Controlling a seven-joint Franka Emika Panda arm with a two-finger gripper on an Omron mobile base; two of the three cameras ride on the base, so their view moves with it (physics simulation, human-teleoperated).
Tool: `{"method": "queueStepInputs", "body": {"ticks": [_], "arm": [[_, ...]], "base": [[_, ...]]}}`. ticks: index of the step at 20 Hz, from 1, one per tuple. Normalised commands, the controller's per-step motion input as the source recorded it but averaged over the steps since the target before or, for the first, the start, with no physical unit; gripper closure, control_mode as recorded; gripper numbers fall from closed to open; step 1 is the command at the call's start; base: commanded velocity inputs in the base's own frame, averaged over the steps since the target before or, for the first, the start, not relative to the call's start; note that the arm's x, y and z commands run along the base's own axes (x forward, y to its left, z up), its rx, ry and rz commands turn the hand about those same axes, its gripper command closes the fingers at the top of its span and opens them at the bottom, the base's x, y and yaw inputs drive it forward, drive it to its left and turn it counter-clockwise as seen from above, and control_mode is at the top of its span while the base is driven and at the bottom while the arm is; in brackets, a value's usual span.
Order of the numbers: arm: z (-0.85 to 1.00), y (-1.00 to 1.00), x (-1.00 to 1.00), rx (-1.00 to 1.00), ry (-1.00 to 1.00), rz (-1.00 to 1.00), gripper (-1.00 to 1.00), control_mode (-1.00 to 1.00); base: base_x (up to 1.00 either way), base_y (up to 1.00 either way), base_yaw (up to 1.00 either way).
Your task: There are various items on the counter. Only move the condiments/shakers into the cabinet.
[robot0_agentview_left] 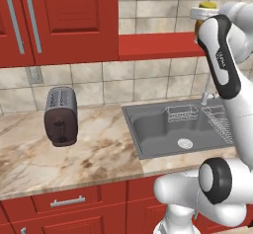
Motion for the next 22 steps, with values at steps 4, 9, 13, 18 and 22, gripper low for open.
{"method": "queueStepInputs", "body": {"ticks": [4, 9, 13, 18, 22], "arm": [[-0.01, -0.11, 0.01, 0.05, -0.05, -0.07, 1.00, -1.00], [-0.05, -0.06, 0.30, 0.02, 0.00, -0.07, 1.00, -1.00], [-0.03, -0.06, 0.53, 0.00, 0.04, -0.06, 1.00, -1.00], [-0.12, -0.09, 0.43, 0.04, 0.04, -0.05, 1.00, -1.00], [-0.22, -0.10, 0.30, 0.05, 0.04, -0.03, 1.00, -1.00]], "base": [[0.00, 0.00, 0.00], [0.00, 0.00, 0.00], [0.00, 0.00, 0.00], [0.00, 0.00, 0.00], [0.00, 0.00, 0.00]]}}
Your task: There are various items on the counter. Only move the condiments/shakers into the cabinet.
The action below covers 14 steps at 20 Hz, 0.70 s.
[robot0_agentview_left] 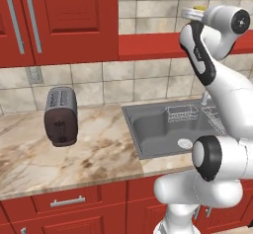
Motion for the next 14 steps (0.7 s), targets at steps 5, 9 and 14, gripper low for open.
{"method": "queueStepInputs", "body": {"ticks": [5, 9, 14], "arm": [[-0.28, -0.09, 0.18, 0.06, 0.00, -0.02, 1.00, -1.00], [-0.17, -0.02, 0.24, 0.00, 0.00, 0.00, 1.00, -1.00], [-0.23, 0.00, 0.32, 0.00, 0.00, -0.01, 1.00, -1.00]], "base": [[0.00, 0.00, 0.00], [0.00, 0.00, 0.00], [0.00, 0.00, 0.00]]}}
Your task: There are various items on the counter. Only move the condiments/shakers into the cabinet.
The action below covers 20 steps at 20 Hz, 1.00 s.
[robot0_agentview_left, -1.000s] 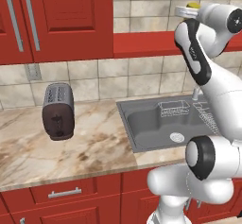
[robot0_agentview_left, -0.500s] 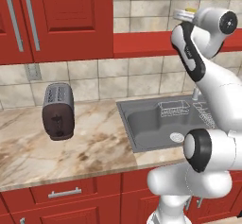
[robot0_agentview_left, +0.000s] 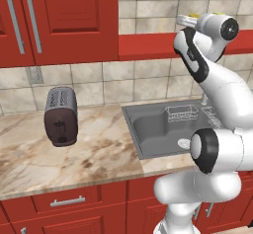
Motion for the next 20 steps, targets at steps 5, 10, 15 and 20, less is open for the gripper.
{"method": "queueStepInputs", "body": {"ticks": [5, 10, 15, 20], "arm": [[-0.23, 0.00, 0.45, 0.00, 0.00, -0.01, 1.00, -1.00], [-0.03, 0.00, 0.51, 0.00, 0.03, -0.03, 1.00, -1.00], [0.01, 0.00, 0.42, 0.00, 0.09, -0.01, 1.00, -1.00], [-0.14, 0.00, 0.46, -0.02, 0.01, 0.00, 1.00, -1.00]], "base": [[0.00, 0.00, 0.00], [0.00, 0.00, 0.00], [0.00, 0.00, 0.00], [0.00, 0.00, 0.00]]}}
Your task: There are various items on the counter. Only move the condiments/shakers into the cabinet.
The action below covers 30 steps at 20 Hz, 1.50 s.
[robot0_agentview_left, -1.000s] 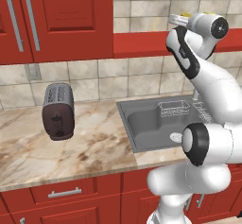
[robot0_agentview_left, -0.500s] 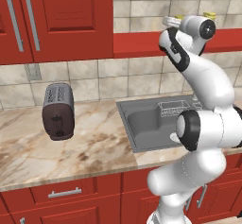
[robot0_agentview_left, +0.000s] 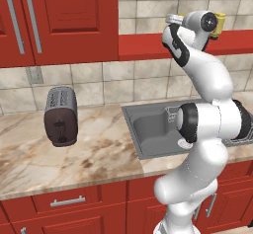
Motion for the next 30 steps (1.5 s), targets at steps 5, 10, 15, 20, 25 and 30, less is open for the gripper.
{"method": "queueStepInputs", "body": {"ticks": [5, 10, 15, 20, 25, 30], "arm": [[-0.40, 0.00, 0.43, -0.02, 0.00, 0.00, 1.00, -1.00], [-0.50, 0.00, 0.36, -0.03, 0.00, 0.00, 1.00, -1.00], [-0.45, 0.00, 0.13, -0.03, 0.00, 0.00, 1.00, -1.00], [-0.11, 0.00, 0.05, 0.00, 0.00, 0.00, -1.00, -1.00], [0.00, 0.00, 0.00, 0.00, 0.00, 0.00, -1.00, -1.00], [0.00, 0.00, -0.22, 0.00, 0.00, 0.00, -1.00, -1.00]], "base": [[0.00, 0.00, 0.00], [0.00, 0.00, 0.00], [0.00, 0.00, 0.00], [0.00, 0.00, 0.00], [0.00, 0.00, 0.00], [0.00, 0.00, 0.00]]}}
